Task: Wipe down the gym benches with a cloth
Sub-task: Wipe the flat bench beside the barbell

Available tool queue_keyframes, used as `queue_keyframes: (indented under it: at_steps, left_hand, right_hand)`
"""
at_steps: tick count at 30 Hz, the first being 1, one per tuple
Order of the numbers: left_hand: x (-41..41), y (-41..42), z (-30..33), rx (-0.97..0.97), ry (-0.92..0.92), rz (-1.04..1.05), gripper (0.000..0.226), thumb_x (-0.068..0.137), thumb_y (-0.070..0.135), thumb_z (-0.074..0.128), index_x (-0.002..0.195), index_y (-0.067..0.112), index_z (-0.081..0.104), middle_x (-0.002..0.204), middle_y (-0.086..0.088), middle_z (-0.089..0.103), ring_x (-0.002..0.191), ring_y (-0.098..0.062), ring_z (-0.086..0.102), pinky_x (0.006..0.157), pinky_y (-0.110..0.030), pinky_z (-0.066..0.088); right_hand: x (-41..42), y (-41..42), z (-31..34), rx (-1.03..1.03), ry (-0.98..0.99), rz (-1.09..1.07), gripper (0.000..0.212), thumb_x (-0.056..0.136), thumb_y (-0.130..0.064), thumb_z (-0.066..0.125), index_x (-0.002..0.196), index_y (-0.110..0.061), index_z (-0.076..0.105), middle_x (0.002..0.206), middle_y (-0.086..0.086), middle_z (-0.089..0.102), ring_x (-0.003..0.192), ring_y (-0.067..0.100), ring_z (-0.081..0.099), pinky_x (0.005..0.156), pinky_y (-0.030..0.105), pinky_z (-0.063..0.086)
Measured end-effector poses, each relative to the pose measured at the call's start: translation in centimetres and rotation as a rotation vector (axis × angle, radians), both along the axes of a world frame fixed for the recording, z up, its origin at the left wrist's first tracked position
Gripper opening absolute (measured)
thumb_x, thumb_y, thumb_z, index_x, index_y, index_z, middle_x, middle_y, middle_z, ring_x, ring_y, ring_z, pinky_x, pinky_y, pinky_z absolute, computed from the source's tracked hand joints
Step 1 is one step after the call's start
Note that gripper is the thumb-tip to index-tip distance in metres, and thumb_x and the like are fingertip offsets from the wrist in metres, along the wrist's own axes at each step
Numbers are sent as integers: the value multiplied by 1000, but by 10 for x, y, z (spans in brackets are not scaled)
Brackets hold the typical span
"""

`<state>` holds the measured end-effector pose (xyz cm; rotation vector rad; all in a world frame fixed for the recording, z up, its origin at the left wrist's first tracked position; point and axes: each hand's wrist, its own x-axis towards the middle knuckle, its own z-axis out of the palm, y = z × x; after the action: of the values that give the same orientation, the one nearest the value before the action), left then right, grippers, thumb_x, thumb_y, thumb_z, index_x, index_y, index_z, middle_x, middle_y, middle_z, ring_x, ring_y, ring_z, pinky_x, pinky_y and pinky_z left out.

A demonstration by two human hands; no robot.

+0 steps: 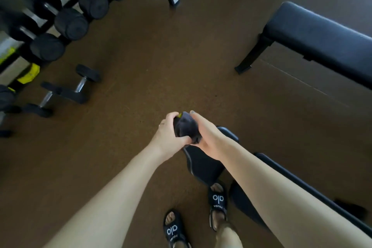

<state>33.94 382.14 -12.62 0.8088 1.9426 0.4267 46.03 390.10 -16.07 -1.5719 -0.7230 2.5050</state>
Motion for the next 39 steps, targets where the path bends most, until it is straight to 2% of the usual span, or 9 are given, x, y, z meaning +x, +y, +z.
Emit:
queue_keyframes:
  at_steps: [4, 7, 11, 15, 20, 24, 34, 36, 39]
  left_hand:
    - [8, 26, 76, 75, 133, -212, 95, 79, 29, 86, 149, 38, 24, 136, 4, 29, 117, -19, 51, 94, -31, 49]
    - [1, 41, 114, 121, 199, -327, 68, 84, 34, 80, 134, 40, 34, 132, 3, 34, 109, -26, 61, 93, -45, 56]
    - [-25, 66, 141, 174, 194, -372, 16, 100, 26, 53, 112, 36, 52, 120, 4, 47, 106, -19, 58, 94, -41, 50]
    - [-69, 95, 157, 208, 222, -456, 14, 106, 23, 44, 104, 28, 57, 108, 3, 56, 103, -18, 56, 87, -38, 48]
    - [-151, 138, 170, 207, 288, -674, 24, 103, 23, 44, 81, 26, 54, 83, 2, 57, 73, -17, 54, 62, -34, 44]
    - [-218, 168, 173, 185, 313, -878, 20, 99, 20, 47, 80, 25, 53, 77, 0, 61, 67, -23, 57, 59, -40, 47]
    - [-303, 239, 184, 307, 476, -1112, 30, 93, 1, 46, 107, 27, 54, 95, 3, 61, 84, -25, 59, 67, -36, 49]
    - [-298, 253, 181, 256, 342, -1082, 37, 91, -3, 50, 108, 30, 52, 97, 5, 61, 85, -19, 60, 64, -29, 46]
    - [-280, 272, 173, 38, 1, -1073, 70, 82, 3, 69, 133, 42, 41, 116, 9, 60, 101, -14, 61, 69, -25, 52]
  right_hand:
    - [16, 32, 81, 10, 117, 97, 50, 103, -53, 51, 136, -16, 61, 127, 9, 71, 116, 25, 70, 102, 44, 55]
    - [16, 50, 128, 161, 112, 222, 50, 106, -51, 44, 129, -14, 68, 124, 8, 73, 117, 21, 68, 105, 42, 51]
    - [3, 69, 163, 273, 35, 308, 55, 102, -56, 50, 123, -10, 72, 120, 14, 74, 117, 29, 68, 108, 45, 51]
    - [-24, 83, 176, 419, -89, 451, 66, 86, -68, 66, 118, -11, 66, 111, 14, 74, 106, 28, 71, 103, 45, 55]
    - [-65, 107, 187, 871, -370, 829, 29, 93, -40, 72, 113, -22, 63, 100, -1, 67, 89, 17, 63, 70, 27, 49]
    - [-116, 124, 182, 1119, -620, 974, 19, 99, -13, 56, 109, -15, 72, 103, 5, 56, 89, 22, 54, 74, 34, 50]
    - [-167, 171, 207, 888, -570, 428, 9, 98, -18, 64, 102, -17, 72, 94, 5, 70, 93, 27, 65, 75, 36, 51]
    - [-167, 182, 213, 842, -538, 377, 10, 95, -19, 65, 98, -13, 73, 94, 10, 71, 93, 29, 66, 78, 38, 52]
    - [-164, 204, 225, 786, -496, 323, 11, 91, -21, 67, 94, -14, 75, 86, 4, 71, 81, 18, 64, 71, 31, 50]
